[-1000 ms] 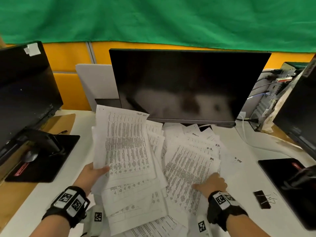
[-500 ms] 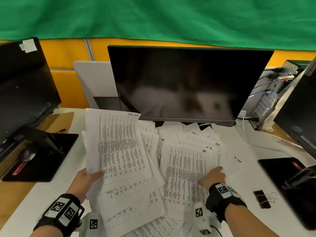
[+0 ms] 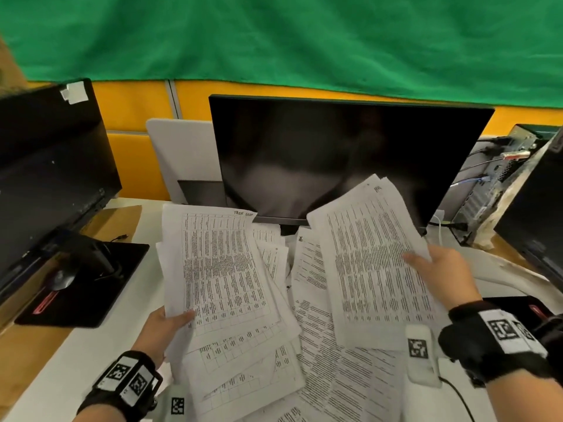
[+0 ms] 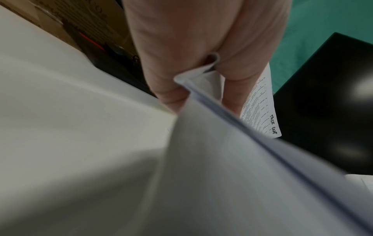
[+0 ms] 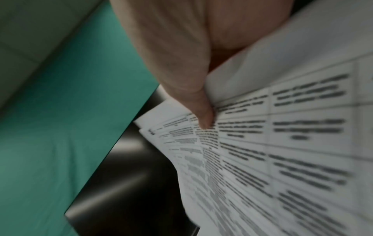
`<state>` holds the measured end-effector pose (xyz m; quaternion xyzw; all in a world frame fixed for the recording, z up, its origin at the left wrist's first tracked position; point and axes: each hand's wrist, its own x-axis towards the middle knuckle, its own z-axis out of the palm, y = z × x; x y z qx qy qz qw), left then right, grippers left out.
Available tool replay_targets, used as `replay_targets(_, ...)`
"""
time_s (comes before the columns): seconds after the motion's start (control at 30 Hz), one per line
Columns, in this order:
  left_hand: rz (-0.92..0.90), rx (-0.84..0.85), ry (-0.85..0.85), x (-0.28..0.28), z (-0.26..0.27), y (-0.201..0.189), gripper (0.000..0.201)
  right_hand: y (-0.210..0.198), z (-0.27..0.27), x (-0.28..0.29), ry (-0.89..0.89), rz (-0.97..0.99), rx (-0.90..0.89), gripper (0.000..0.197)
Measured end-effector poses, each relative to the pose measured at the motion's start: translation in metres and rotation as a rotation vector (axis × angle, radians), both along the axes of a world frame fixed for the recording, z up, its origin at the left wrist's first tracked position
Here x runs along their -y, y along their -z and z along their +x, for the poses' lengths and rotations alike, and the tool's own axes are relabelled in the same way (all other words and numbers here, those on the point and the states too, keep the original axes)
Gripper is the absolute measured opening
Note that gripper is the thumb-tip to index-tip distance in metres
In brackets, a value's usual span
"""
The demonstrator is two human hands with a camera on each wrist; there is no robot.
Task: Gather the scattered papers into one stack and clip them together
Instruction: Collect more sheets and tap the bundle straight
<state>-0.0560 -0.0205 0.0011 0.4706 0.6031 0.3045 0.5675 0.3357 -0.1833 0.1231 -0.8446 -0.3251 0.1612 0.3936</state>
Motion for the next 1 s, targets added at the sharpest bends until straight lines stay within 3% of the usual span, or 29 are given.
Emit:
replay_targets(0.17,0.014,0.019,0.009,0.004,0.007,0.000,0.017,-0.007,0.007,0.008,0.150,0.224,0.048,0.022)
replay_targets(0.37,-0.011,0.042,0.043,0.007,0.009,0.001,0.021,-0.035,0.003,0.016,0.274,0.666,-0.053,0.031)
replay_targets(0.5,-0.035,0.039,0.065,0.010,0.016,0.003,0.026,-0.050,0.001,0.012,0.335,0.829,-0.111,0.023)
replay_targets(0.57,-0.040,0.055,0.085,0.013,0.020,0.002,0.028,-0.050,0.000,0.010,0.363,0.828,-0.138,0.014)
replay_targets(0.7,-0.044,0.126,0.120,0.025,0.031,-0.003,0.026,-0.034,-0.009,0.004,0.368,0.743,-0.241,0.032)
replay_targets(0.9,-0.047,0.301,0.125,0.043,0.048,-0.004,0.024,0.030,-0.047,-0.005,0.362,0.600,-0.301,0.033)
replay_targets(1.0,-0.093,0.340,0.105,0.045,0.052,0.001,0.037,0.057,-0.071,-0.009,0.319,0.547,-0.331,0.025)
